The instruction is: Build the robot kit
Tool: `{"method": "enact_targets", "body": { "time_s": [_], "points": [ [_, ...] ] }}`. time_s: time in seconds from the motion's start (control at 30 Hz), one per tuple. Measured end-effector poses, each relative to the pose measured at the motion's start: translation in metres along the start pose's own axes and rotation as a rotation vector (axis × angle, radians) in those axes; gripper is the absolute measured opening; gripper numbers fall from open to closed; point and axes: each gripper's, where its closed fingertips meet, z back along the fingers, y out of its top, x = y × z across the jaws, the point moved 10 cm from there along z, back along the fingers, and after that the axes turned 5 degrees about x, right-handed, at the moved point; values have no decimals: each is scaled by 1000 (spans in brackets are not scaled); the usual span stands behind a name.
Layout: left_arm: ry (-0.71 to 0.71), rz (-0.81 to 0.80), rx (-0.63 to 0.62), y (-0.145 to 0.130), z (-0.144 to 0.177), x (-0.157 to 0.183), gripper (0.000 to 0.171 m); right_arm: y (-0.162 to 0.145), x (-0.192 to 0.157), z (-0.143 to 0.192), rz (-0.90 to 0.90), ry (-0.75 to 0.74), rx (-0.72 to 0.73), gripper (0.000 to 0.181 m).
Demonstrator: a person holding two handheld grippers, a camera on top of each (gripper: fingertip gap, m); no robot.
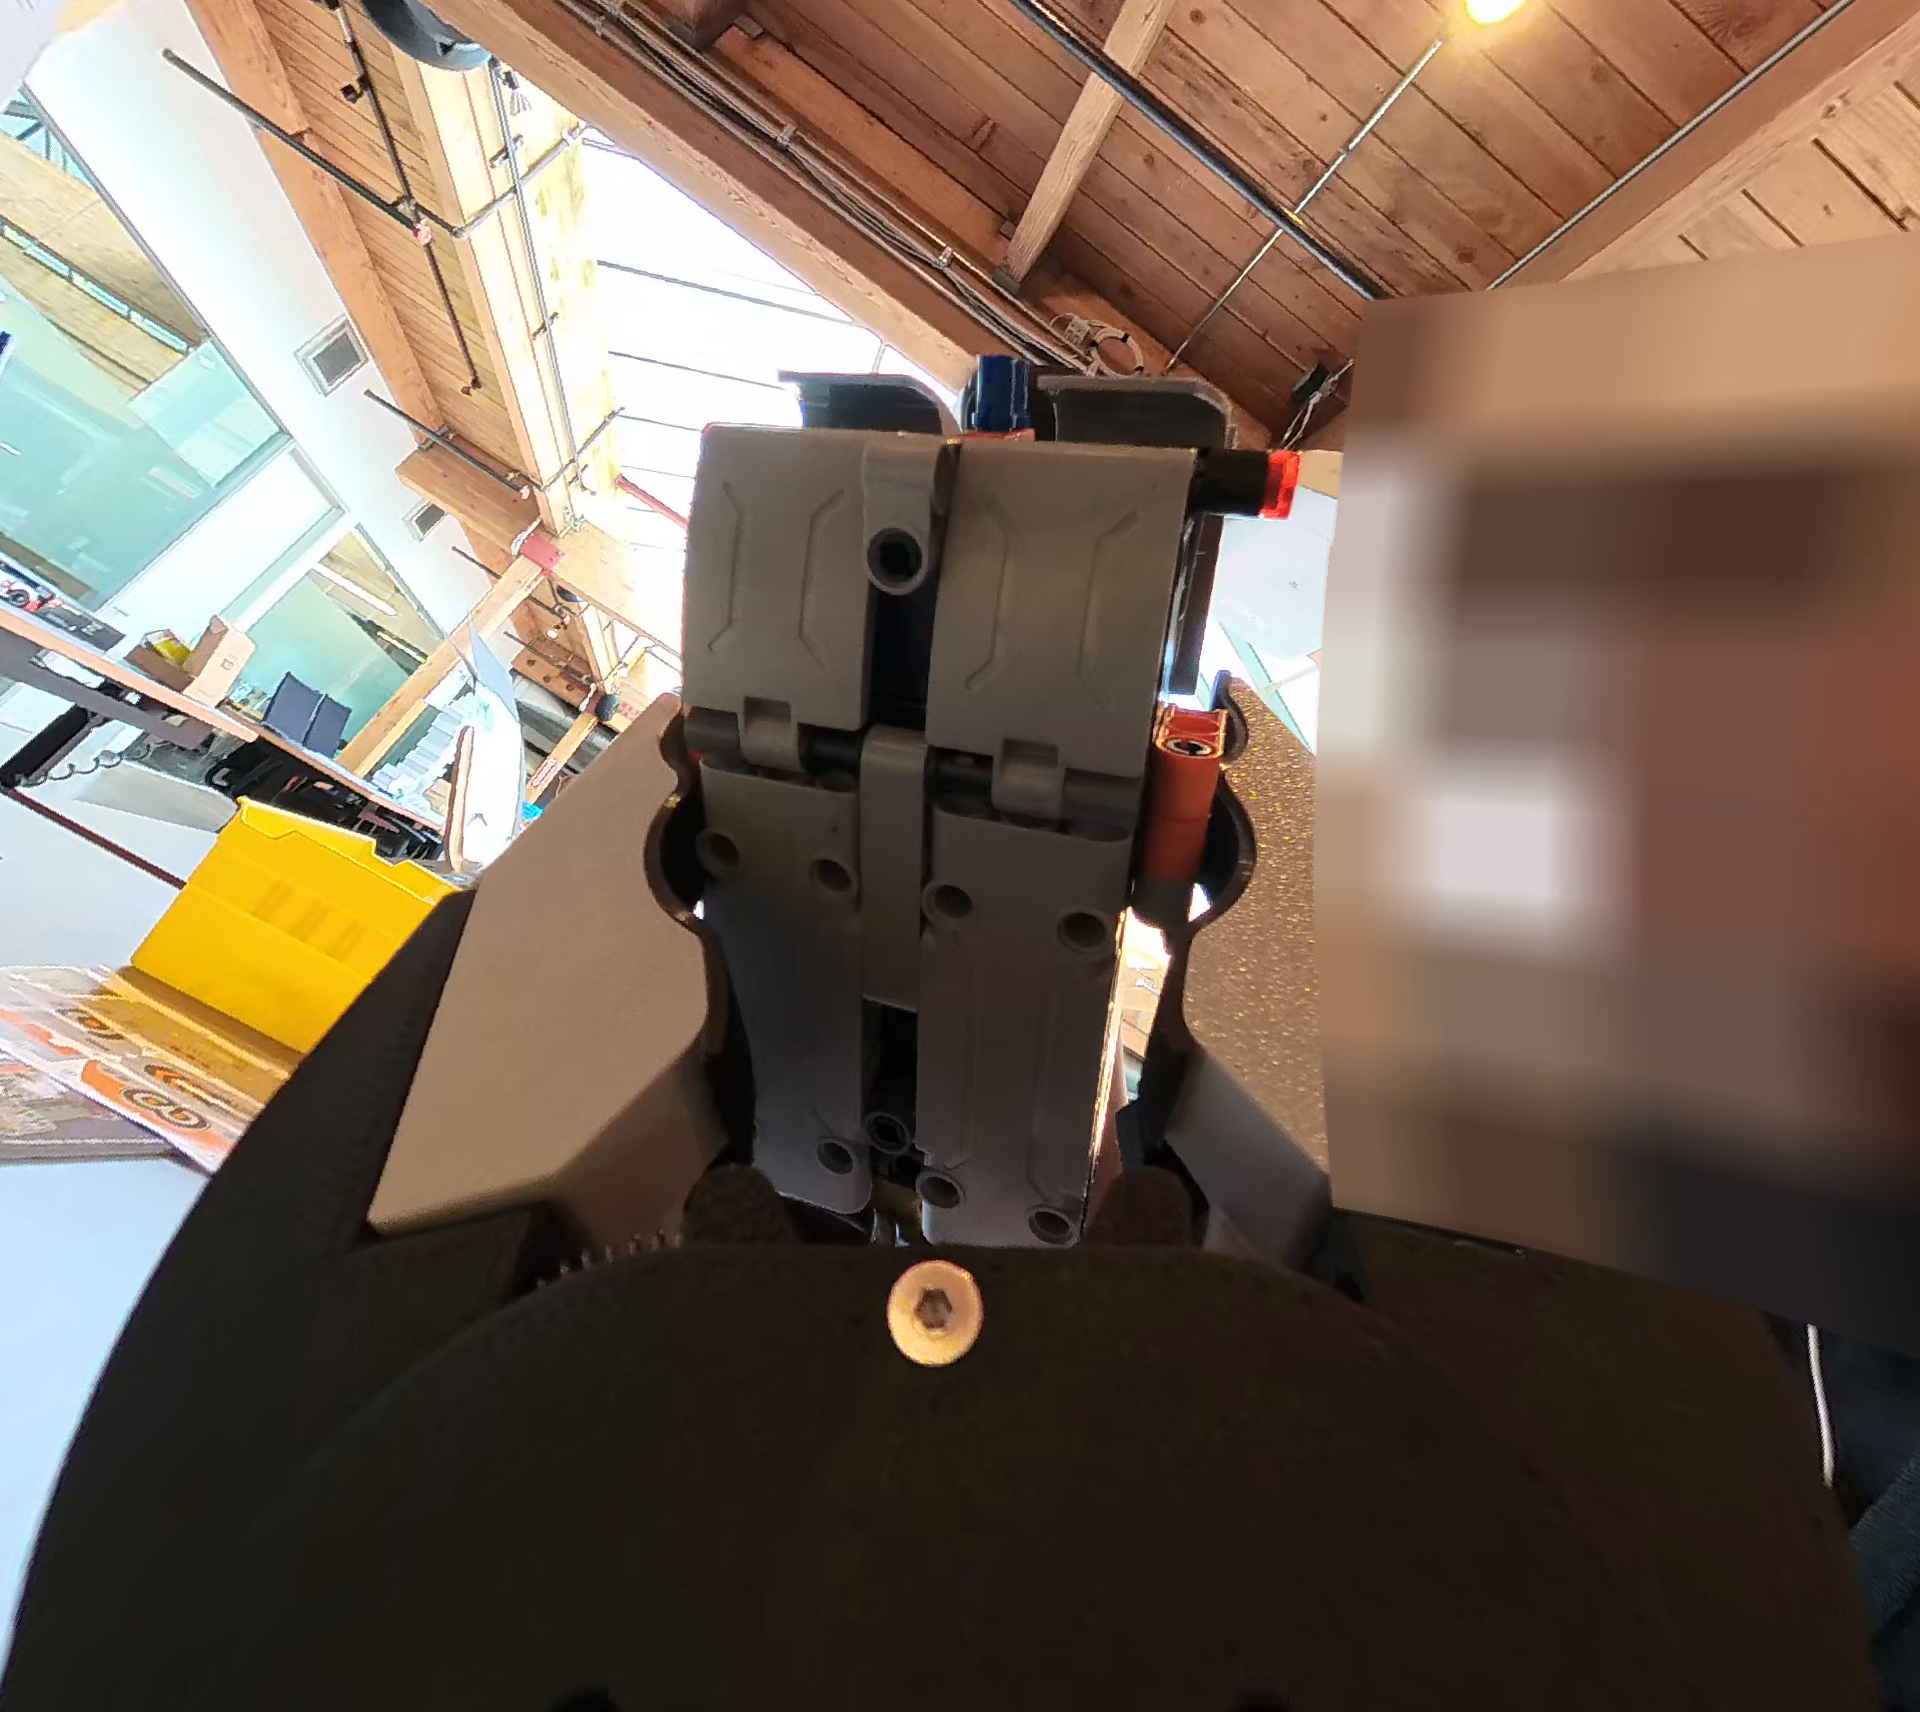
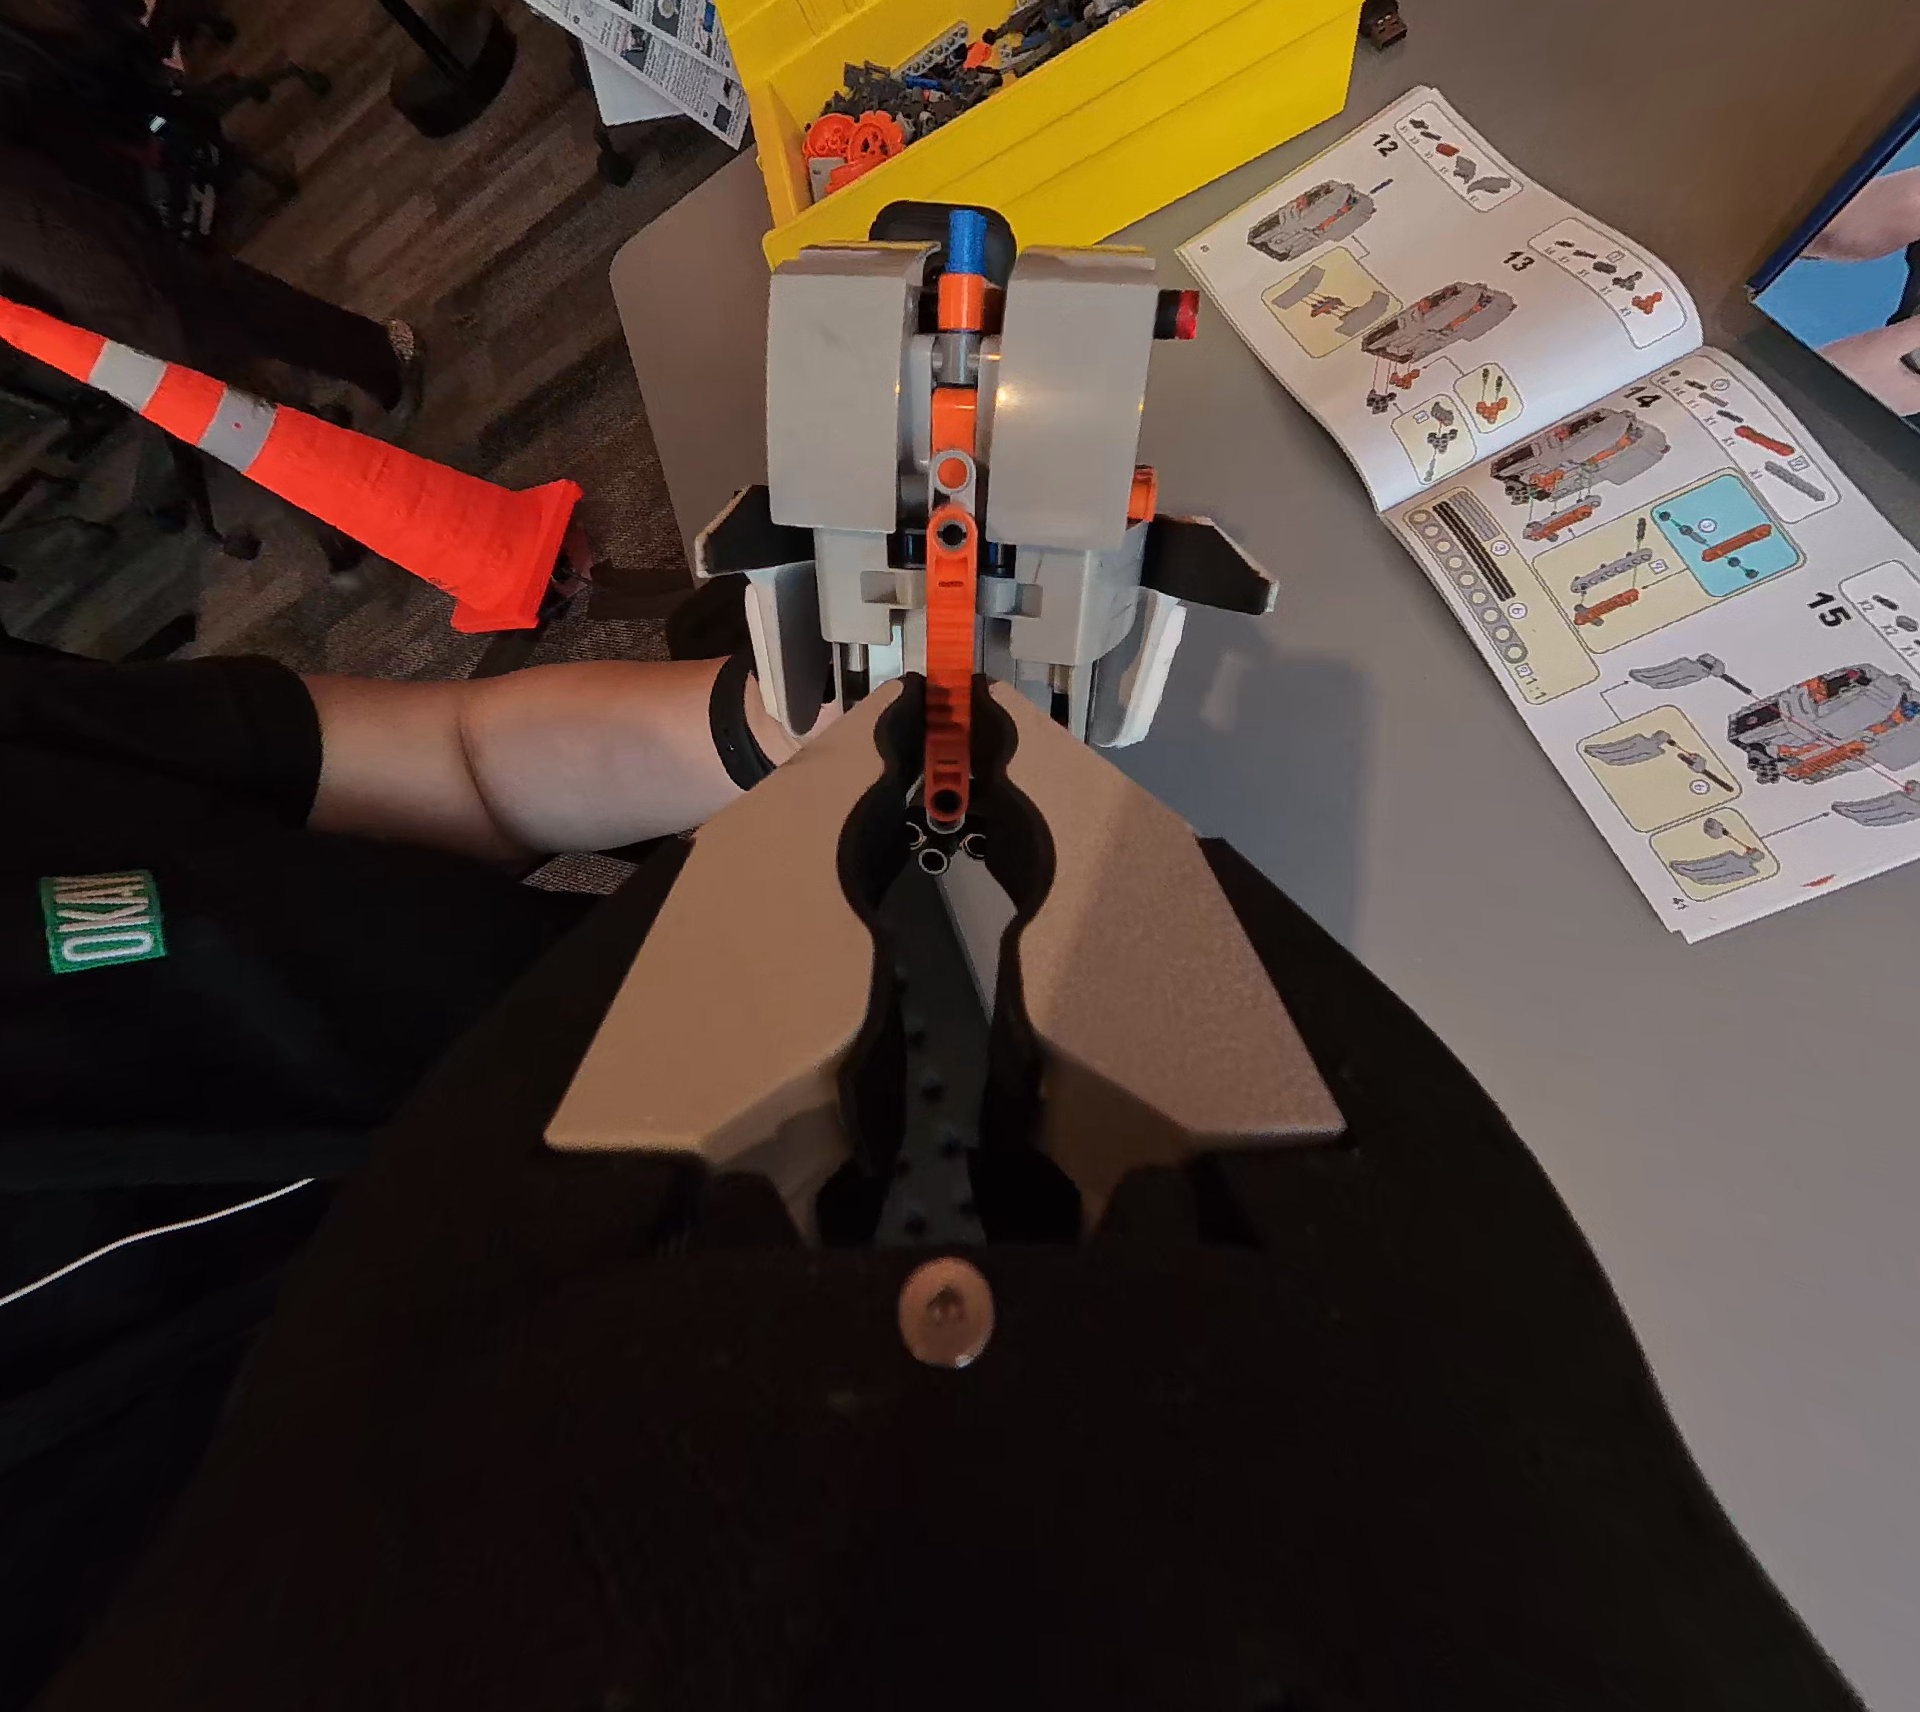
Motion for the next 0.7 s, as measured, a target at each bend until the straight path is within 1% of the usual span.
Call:
{"method": "enact_targets", "body": {
  "time_s": [0.03, 0.43, 0.7],
  "points": [
    [2, 0, -2, 0, 0, 0, 95, 0, 0, 0, -1, 2, -1, 5],
    [49, -2, -5, 0, 1, -3, 94, -3, 15, -2, -34, 82, 12, 5],
    [70, 16, -6, -1, 2, -4, 94, -8, 14, -2, 22, 60, 44, 6]
  ]
}}
